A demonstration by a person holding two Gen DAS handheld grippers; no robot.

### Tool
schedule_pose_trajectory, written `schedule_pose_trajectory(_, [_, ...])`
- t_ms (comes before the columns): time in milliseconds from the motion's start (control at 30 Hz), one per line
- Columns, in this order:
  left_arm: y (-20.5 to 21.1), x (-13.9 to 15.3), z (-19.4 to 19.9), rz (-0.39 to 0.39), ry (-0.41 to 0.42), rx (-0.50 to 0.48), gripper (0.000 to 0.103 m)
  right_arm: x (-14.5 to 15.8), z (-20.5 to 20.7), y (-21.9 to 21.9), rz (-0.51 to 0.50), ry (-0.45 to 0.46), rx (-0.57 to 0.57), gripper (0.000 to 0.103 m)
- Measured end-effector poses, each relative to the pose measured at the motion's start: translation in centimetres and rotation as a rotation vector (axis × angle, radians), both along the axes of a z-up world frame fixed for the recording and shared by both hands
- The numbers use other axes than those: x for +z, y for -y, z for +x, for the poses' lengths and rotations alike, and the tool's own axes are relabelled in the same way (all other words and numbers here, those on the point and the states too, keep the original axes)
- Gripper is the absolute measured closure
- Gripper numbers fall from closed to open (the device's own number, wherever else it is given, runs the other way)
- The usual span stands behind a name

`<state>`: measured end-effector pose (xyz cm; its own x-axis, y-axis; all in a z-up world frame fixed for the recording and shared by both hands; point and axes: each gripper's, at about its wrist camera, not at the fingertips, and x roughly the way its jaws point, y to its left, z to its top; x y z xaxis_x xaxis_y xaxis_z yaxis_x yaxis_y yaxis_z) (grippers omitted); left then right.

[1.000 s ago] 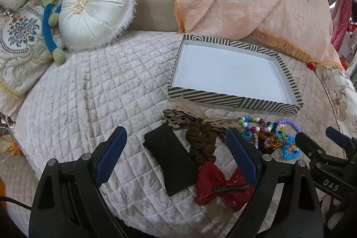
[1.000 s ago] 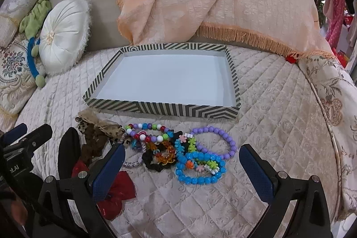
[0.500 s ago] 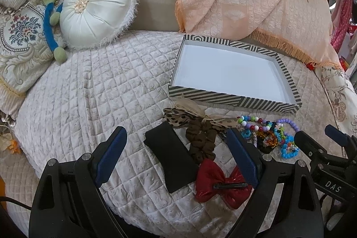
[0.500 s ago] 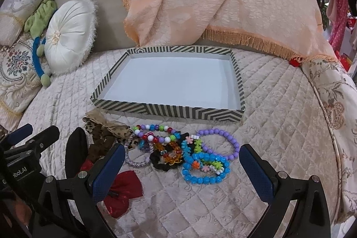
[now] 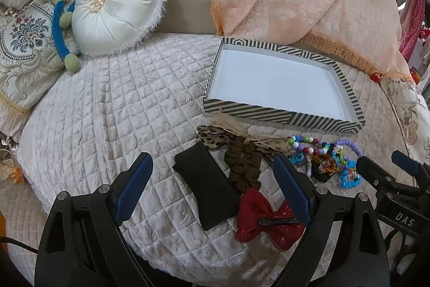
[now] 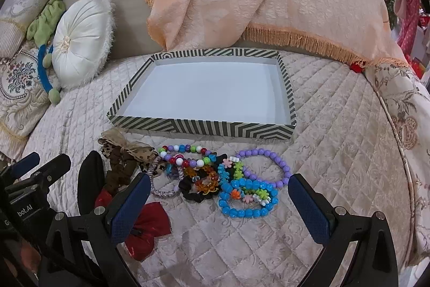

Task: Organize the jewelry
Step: 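Grasp the red bow clip with the right tool while the left tool grasps the black velvet pouch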

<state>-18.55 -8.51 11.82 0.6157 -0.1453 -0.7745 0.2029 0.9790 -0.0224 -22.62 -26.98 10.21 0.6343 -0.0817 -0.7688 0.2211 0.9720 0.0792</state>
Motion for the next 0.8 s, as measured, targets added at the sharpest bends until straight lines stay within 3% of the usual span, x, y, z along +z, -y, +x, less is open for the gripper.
schedule_pose_trajectory(467, [-2.3, 1.1, 0.0, -0.034, 0.016, -0.008, 0.012, -0.1, -0.5, 0.4, -0.02, -0.018, 0.037, 0.001])
schedule_pose_trajectory(800, [-5.5, 0.0, 2.1, -0.171, -0.127, 0.04, 0.012, -1.4, -0.9, 1.3, 0.038, -0.029, 0.094, 0.001])
